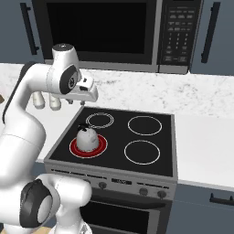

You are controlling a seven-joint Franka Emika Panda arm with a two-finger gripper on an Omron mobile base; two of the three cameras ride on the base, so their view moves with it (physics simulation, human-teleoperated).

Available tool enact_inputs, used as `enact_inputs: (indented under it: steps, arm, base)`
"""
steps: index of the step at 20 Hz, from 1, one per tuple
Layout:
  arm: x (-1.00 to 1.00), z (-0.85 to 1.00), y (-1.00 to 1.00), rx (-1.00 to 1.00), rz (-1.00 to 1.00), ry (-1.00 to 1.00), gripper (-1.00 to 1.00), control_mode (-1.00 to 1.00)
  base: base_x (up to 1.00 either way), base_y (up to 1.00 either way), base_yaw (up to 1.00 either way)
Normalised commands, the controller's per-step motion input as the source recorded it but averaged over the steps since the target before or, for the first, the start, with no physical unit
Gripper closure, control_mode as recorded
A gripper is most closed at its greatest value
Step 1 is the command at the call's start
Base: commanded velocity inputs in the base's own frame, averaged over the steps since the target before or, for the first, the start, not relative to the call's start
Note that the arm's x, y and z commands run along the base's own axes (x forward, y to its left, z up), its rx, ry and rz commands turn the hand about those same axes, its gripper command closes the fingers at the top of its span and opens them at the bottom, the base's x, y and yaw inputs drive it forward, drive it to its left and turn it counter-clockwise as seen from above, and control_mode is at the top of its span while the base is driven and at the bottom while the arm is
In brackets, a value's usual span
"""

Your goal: Turn off the front left burner of the stove.

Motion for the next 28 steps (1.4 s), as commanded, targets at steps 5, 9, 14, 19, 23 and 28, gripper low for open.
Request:
enact_inputs:
  steps: [5,9,14,19,23,28]
  arm:
    - [-0.2,0.0,-0.01,0.0,0.0,-0.14,-1.0,-1.0]
    - [-0.25,0.0,-0.02,0.0,0.0,-0.17,-1.0,-1.0]
    - [-0.03,0.0,-0.13,0.0,0.0,-0.02,-1.0,-1.0]
    - [0.0,0.0,-0.31,0.0,0.0,0.0,-1.0,-1.0]
    - [0.0,0.0,-0.01,0.0,0.0,0.0,-1.0,-1.0]
    - [0.0,0.0,0.0,0.0,0.0,0.0,-1.0,-1.0]
  base:
    - [0.0,0.0,0.0]
    - [0.0,0.0,0.0]
    - [0.0,0.0,0.0]
    - [0.0,0.0,0.0]
    - [0.0,0.0,0.0]
    - [0.0,0.0,0.0]
